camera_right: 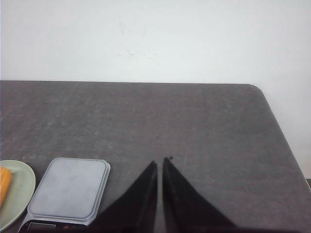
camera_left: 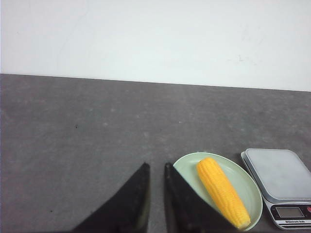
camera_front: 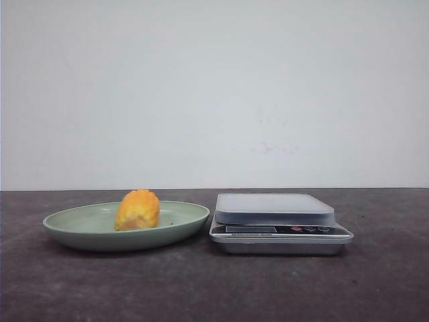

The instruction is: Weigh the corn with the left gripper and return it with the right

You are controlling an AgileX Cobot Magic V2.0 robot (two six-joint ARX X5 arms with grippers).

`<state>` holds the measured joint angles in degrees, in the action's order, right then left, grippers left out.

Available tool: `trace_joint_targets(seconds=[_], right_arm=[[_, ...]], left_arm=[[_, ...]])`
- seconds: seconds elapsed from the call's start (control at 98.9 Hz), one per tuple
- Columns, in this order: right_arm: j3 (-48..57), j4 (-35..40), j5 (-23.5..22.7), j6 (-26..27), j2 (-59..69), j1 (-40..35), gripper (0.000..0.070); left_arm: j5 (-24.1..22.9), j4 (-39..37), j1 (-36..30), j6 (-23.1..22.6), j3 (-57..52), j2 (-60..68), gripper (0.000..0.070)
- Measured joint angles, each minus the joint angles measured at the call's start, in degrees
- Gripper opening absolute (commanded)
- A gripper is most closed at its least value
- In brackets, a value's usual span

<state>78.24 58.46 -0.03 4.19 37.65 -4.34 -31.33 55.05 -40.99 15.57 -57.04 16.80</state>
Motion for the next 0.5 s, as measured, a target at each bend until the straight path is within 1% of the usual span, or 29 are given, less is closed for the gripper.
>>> trace_joint_targets(seconds=[0.192, 0.263, 0.384, 0.455, 0.495], right_arm=[[0.0, 0.0, 0.0, 0.0, 0.0, 0.0, 0.001], [0.0, 0.0, 0.0, 0.0, 0.0, 0.0, 0.001], [0.0, 0.0, 0.0, 0.0, 0.0, 0.0, 0.001], [0.0, 0.0, 0.0, 0.0, 0.0, 0.0, 0.001], [0.0, 0.0, 0.0, 0.0, 0.0, 0.0, 0.001]], left_arm=[[0.0, 0.0, 0.0, 0.0, 0.0, 0.0, 0.0015], [0.0, 0.0, 1.1, 0.0, 0.0, -0.1, 0.0015], [0.0, -2.0, 7.3, -0.5, 1.8, -0.7, 0.0015], [0.4, -5.6, 12.7, -0.6, 5.4, -1.8, 0.0015], [2.1, -8.5, 15.8, -0.7, 8.0, -2.6, 0.0015]])
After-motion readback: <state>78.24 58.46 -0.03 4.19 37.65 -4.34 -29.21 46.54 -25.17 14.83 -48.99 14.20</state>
